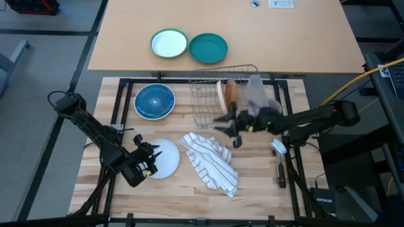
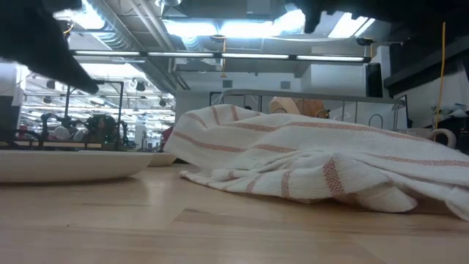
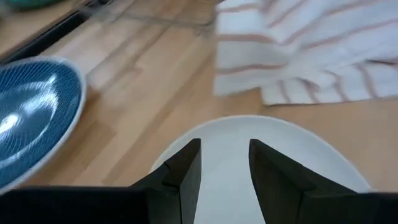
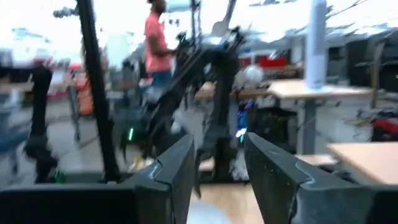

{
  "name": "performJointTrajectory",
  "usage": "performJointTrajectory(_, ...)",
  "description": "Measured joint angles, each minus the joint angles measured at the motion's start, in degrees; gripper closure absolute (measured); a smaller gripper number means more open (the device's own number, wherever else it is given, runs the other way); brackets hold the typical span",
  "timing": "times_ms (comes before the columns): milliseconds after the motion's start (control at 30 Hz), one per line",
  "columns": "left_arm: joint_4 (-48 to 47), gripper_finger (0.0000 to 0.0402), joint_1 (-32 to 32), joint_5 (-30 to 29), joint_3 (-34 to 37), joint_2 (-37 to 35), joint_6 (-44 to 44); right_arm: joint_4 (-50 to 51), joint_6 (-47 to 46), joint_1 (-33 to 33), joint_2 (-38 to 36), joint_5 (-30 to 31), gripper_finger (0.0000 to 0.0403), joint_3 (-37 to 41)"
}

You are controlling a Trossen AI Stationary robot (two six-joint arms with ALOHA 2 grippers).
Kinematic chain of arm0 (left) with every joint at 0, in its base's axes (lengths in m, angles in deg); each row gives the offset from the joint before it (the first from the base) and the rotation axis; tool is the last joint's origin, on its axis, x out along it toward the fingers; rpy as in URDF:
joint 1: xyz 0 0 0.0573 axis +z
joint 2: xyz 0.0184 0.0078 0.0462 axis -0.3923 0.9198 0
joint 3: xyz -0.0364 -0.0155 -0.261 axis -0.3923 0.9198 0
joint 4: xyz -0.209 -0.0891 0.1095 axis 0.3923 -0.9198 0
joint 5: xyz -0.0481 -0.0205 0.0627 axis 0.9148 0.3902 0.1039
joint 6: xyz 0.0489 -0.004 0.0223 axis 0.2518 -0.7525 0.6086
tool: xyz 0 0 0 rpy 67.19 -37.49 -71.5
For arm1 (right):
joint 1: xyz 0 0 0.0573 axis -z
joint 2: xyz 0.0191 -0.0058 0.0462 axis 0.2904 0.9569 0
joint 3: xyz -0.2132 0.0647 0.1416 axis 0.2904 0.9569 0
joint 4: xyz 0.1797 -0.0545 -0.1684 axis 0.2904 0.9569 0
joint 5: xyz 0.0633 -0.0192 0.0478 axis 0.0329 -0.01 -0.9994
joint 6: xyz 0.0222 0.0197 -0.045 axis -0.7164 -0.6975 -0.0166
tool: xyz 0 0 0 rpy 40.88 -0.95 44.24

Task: Sort dishes
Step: Put the white plate into the dish rack

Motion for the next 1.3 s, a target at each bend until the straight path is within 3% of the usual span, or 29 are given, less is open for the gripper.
performJointTrajectory(200, 0.0, 0.0276, 0.0, 1.0, -6.2, -2.5, 15.0, 0.7, 10.5, -4.9, 13.4, -5.2, 0.0258, -10.7)
performJointTrajectory(300, -0.1, 0.0276, 0.0, 1.0, -8.2, -4.8, 19.8, 5.8, 17.9, -6.4, 19.9, -9.1, 0.0258, -18.9)
performJointTrajectory(433, -0.7, 0.0276, -1.0, 2.0, -9.6, -8.5, 23.0, 23.6, 27.9, -7.2, 26.6, -13.6, 0.0258, -30.5)
performJointTrajectory(567, -0.9, 0.0276, -2.9, 4.3, -9.9, -12.8, 23.7, 46.1, 35.6, -7.9, 32.7, -11.8, 0.0258, -41.5)
performJointTrajectory(667, -2.4, 0.0276, -4.4, 5.1, -9.9, -15.6, 22.3, 55.5, 39.3, -8.4, 37.0, -9.9, 0.0258, -47.5)
performJointTrajectory(1067, -5.3, 0.0276, -5.8, 5.1, -9.8, -18.7, 20.3, 57.2, 51.7, -10.6, 48.4, -8.2, 0.0258, -55.3)
performJointTrajectory(1300, -5.3, 0.0276, -5.7, 5.1, -9.8, -18.6, 20.3, 55.8, 53.0, -10.9, 52.4, -3.4, 0.0258, -56.2)
